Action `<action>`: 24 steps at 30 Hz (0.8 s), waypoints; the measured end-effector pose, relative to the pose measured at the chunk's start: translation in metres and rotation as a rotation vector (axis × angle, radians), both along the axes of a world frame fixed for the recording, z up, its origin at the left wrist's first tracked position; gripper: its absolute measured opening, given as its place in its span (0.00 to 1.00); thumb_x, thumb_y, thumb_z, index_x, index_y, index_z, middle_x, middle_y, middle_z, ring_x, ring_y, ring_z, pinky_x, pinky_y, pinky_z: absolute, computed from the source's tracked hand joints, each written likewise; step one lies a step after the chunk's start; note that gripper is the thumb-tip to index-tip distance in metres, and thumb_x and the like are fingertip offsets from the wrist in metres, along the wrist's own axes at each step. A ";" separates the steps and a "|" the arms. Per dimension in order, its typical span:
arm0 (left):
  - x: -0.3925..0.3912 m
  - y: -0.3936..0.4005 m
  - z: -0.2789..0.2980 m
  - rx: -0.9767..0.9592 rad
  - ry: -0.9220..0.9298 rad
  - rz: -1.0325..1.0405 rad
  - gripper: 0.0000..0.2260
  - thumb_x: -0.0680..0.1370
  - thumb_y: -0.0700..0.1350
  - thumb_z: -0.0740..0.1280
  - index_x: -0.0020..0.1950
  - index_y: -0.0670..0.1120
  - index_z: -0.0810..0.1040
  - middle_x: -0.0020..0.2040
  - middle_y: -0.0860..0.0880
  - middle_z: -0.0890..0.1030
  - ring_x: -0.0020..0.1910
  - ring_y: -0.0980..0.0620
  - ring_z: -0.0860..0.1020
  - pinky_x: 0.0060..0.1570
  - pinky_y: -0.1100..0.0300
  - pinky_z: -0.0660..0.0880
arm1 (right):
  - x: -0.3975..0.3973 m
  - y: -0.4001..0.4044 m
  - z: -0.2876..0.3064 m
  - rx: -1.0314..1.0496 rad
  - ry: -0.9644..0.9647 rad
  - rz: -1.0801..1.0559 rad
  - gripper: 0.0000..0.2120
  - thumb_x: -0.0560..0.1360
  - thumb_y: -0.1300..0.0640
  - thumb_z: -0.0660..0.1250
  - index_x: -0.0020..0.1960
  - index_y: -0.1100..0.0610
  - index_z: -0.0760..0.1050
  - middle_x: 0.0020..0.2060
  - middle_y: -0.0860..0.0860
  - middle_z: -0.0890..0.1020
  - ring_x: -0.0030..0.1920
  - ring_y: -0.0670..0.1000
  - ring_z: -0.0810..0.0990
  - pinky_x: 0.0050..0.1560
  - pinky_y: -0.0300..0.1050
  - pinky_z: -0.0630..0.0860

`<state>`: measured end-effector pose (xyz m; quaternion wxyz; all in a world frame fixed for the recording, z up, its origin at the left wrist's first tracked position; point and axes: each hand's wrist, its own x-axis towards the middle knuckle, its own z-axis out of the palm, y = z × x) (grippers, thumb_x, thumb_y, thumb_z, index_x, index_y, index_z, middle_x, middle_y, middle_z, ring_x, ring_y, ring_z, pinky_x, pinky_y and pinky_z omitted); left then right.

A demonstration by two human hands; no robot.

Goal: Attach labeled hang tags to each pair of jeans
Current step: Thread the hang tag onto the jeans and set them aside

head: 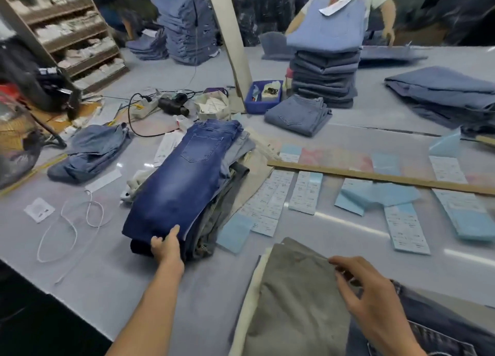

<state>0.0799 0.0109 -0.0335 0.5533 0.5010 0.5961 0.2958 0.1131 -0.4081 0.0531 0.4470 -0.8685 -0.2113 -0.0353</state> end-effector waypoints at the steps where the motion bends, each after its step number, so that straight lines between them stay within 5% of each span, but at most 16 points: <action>1: 0.000 0.014 -0.002 -0.045 -0.007 0.073 0.29 0.74 0.44 0.76 0.72 0.39 0.70 0.71 0.40 0.74 0.64 0.41 0.76 0.62 0.48 0.74 | 0.000 0.001 -0.002 -0.011 -0.004 0.002 0.18 0.68 0.75 0.75 0.50 0.54 0.84 0.41 0.47 0.82 0.41 0.44 0.80 0.43 0.38 0.75; 5: -0.010 0.047 -0.013 -0.250 0.030 0.296 0.32 0.71 0.47 0.77 0.71 0.40 0.71 0.70 0.39 0.74 0.64 0.38 0.77 0.62 0.43 0.76 | 0.005 -0.005 -0.013 -0.070 0.002 -0.021 0.20 0.64 0.77 0.77 0.47 0.55 0.85 0.38 0.47 0.82 0.38 0.43 0.80 0.40 0.36 0.75; 10: -0.013 0.053 -0.019 -0.098 0.103 0.279 0.24 0.71 0.48 0.77 0.62 0.36 0.78 0.62 0.37 0.81 0.57 0.37 0.81 0.58 0.43 0.79 | 0.003 -0.023 -0.016 -0.095 0.052 -0.054 0.22 0.63 0.74 0.79 0.46 0.50 0.85 0.40 0.43 0.84 0.41 0.39 0.82 0.47 0.36 0.77; 14: -0.001 0.063 0.001 -0.222 -0.239 0.329 0.32 0.71 0.51 0.79 0.70 0.42 0.72 0.60 0.47 0.79 0.52 0.45 0.81 0.50 0.51 0.79 | -0.009 -0.017 -0.016 0.018 0.138 -0.136 0.21 0.65 0.74 0.77 0.43 0.48 0.84 0.38 0.42 0.85 0.41 0.40 0.83 0.47 0.28 0.75; 17: 0.017 0.075 0.030 -0.373 -0.362 0.216 0.30 0.77 0.50 0.74 0.76 0.46 0.67 0.69 0.48 0.78 0.63 0.45 0.79 0.52 0.51 0.78 | -0.016 -0.008 -0.011 0.102 0.128 -0.190 0.20 0.66 0.76 0.75 0.40 0.50 0.84 0.34 0.43 0.84 0.36 0.42 0.83 0.42 0.31 0.76; 20: 0.059 0.084 0.090 -0.120 -0.179 0.168 0.29 0.79 0.46 0.71 0.77 0.42 0.65 0.74 0.42 0.72 0.69 0.43 0.75 0.61 0.51 0.75 | -0.017 -0.001 -0.009 0.082 0.112 -0.187 0.22 0.66 0.76 0.75 0.39 0.48 0.84 0.31 0.44 0.82 0.31 0.44 0.82 0.38 0.41 0.79; 24: 0.148 0.044 0.217 0.265 -0.180 -0.073 0.27 0.76 0.43 0.73 0.72 0.39 0.67 0.69 0.39 0.75 0.64 0.42 0.78 0.59 0.48 0.79 | -0.021 0.008 -0.004 0.127 0.227 -0.132 0.19 0.68 0.73 0.75 0.38 0.48 0.84 0.30 0.47 0.83 0.31 0.46 0.82 0.37 0.37 0.77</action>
